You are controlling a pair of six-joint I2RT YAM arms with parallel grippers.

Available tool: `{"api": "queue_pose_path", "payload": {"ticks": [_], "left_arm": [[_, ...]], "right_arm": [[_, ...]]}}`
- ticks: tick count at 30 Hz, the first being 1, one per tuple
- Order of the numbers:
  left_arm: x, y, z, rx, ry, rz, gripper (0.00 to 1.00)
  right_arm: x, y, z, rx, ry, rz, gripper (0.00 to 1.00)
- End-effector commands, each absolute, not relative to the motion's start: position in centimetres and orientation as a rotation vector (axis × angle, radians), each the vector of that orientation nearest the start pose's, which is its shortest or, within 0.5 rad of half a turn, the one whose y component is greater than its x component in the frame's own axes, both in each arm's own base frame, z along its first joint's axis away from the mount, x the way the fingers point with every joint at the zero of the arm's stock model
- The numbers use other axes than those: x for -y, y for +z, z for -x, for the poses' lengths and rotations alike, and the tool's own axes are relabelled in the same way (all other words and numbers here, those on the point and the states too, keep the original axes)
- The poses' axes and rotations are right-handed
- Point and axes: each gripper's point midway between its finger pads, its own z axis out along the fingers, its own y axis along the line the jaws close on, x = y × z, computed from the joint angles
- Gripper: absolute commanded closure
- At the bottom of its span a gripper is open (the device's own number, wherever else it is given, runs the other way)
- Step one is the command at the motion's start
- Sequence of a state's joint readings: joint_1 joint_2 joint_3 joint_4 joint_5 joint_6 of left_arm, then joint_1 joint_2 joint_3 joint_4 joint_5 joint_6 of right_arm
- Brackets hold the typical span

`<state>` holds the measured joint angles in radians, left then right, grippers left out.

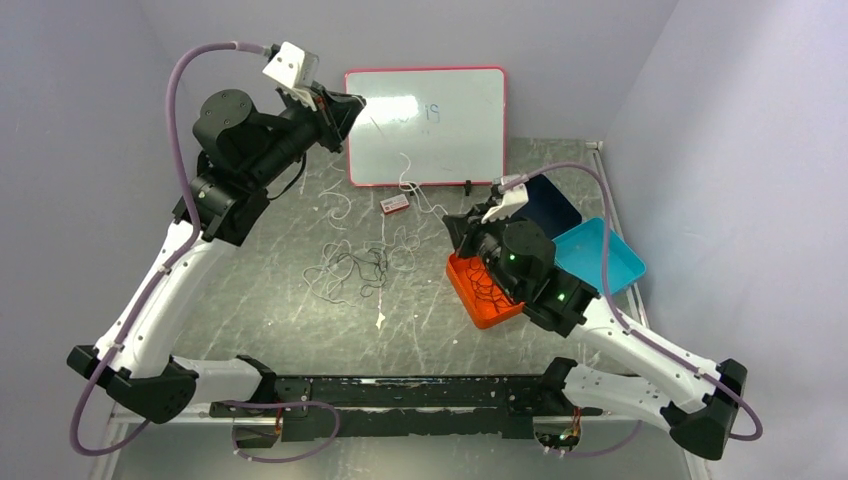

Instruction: Untangle the cables

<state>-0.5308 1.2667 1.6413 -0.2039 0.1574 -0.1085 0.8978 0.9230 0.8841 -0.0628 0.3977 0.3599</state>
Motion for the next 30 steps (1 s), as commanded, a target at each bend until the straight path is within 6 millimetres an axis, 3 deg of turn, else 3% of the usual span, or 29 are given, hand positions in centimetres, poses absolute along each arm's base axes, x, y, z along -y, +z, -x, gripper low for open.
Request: {"api": "queue_pose_path", "payload": {"ticks": [1, 8, 14, 23, 30], "left_arm": [[21.9, 55.3, -31.6, -1.246, -0.64, -0.412, 0.93], [23.3, 54.6, -30.5, -1.229, -0.725, -0.474, 0.93], [24.2, 54.5, -29.9, -1.223, -0.789, -0.506, 0.93], [24.4, 54.3, -29.8, -1.226, -0.81, -0.509, 0.93], [24.8, 54.3, -29.6, -1.22, -0.828, -0.523, 0.93]], "right_arm": [[-24.3, 29.2, -25.5, -1.714, 0.634, 0.191, 0.99], [-30.3, 33.6, -23.2, -1.473, 0.897, 0.493, 0.87], [-33.5, 35.0, -23.8, -1.367, 0.935, 0.6, 0.83], [-35.3, 35.7, -25.5, -1.325, 0.924, 0.596, 0.67], [-36.2, 36.6, -25.6, -1.244, 0.923, 0.637, 0.51]]}}
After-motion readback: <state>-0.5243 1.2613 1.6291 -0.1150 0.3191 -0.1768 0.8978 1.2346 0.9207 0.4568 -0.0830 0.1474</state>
